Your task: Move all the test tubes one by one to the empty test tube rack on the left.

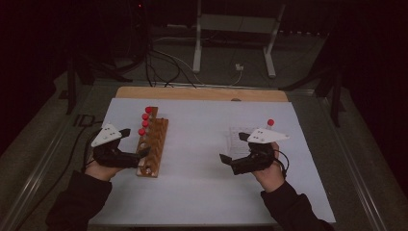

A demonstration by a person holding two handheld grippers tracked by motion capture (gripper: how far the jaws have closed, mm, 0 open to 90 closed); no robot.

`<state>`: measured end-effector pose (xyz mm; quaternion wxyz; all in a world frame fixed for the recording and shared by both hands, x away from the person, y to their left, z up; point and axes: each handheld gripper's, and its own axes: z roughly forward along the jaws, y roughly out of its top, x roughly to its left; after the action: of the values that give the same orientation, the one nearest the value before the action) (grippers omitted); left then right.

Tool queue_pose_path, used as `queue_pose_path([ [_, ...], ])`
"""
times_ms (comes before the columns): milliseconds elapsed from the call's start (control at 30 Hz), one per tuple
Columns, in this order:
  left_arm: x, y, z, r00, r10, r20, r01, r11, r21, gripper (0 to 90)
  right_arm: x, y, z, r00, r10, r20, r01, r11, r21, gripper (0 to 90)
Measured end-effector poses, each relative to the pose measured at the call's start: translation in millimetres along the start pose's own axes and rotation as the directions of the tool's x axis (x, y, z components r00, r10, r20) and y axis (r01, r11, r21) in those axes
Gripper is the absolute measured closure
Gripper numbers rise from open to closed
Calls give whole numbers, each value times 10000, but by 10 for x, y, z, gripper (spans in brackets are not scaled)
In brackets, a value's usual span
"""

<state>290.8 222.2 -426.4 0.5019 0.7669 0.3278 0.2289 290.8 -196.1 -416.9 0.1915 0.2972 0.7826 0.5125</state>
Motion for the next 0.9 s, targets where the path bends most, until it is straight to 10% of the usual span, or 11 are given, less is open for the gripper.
queue_pose_path([
  [533,-314,-131,-21,9870,388,1561,-334,9988,-370,25,-508,100,-281,9884,735,1330,-664,9962,-568,0],
  [900,-413,-175,72,9800,571,1907,-556,9984,-132,25,-1024,-127,-375,9456,1550,2860,-1440,9878,-592,0],
])
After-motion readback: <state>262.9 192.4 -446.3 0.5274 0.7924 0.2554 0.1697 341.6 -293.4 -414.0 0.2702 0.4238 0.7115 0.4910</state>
